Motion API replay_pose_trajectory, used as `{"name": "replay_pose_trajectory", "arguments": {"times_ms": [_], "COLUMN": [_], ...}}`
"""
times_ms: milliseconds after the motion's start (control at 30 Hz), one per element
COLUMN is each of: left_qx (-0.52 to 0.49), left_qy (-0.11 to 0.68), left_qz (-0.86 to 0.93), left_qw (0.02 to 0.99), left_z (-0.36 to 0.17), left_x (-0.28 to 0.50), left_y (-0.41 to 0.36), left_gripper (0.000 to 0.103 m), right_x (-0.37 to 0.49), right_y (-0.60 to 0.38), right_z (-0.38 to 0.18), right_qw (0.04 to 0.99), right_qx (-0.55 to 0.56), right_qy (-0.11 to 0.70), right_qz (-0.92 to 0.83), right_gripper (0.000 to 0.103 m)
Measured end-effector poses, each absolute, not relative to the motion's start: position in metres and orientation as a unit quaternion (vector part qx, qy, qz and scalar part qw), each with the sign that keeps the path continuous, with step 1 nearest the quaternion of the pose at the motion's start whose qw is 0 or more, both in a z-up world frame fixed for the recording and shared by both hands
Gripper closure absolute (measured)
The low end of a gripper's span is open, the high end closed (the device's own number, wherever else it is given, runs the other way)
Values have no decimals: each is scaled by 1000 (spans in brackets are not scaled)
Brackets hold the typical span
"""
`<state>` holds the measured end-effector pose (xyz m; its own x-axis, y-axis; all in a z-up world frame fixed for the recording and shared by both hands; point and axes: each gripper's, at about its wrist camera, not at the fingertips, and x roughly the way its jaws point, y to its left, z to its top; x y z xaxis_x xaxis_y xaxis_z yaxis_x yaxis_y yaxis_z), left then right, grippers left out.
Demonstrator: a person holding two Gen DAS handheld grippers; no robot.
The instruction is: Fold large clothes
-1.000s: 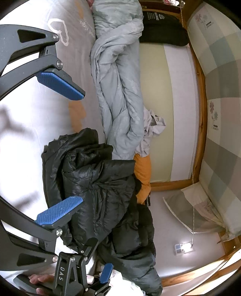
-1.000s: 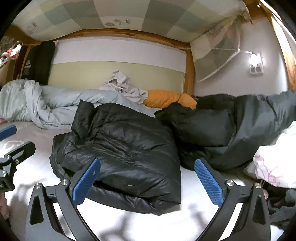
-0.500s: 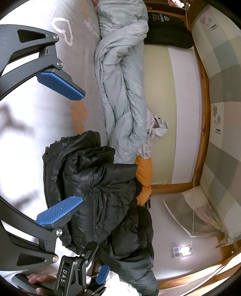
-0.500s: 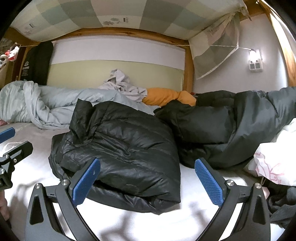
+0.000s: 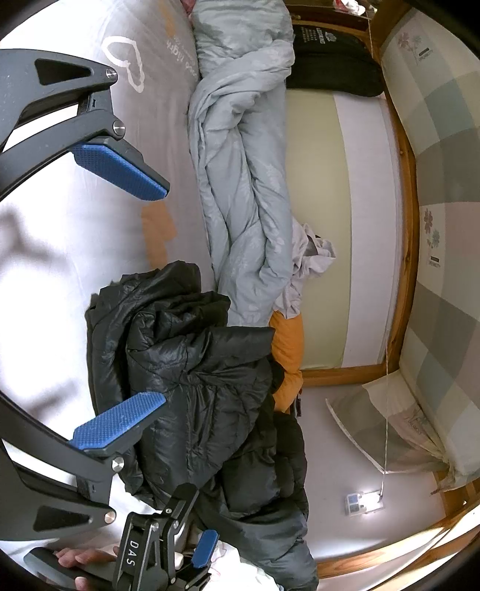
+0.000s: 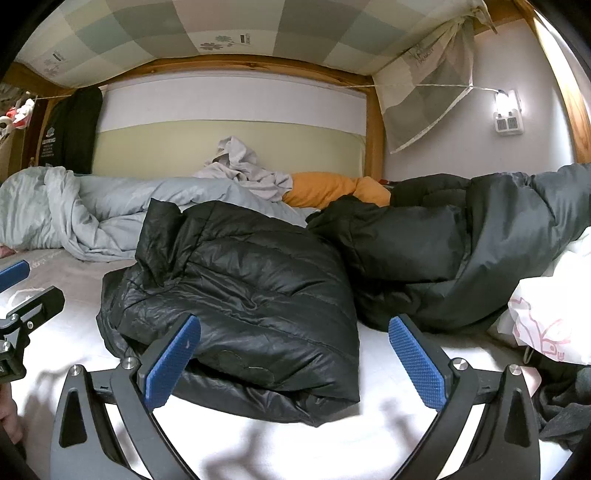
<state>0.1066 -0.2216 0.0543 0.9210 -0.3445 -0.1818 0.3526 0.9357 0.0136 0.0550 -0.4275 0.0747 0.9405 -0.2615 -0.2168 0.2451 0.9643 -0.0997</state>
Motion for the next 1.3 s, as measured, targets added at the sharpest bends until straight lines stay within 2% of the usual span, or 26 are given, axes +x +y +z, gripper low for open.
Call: {"name": "replay_pose_trajectory", "arguments": {"times_ms": [1300], "left_qx": [24], "left_qy": [91], "left_qz": [-176], "left_qw": [980], "left_z": [53], "left_x": [108], "left_y": [-224], "left_gripper": [0], "right_x": [55], "right_y": [-428], "right_z": [73], "right_qw": [984], "right_qx": [-30], "right_qy": [118], "right_qz": [-132], "right_gripper": [0]}}
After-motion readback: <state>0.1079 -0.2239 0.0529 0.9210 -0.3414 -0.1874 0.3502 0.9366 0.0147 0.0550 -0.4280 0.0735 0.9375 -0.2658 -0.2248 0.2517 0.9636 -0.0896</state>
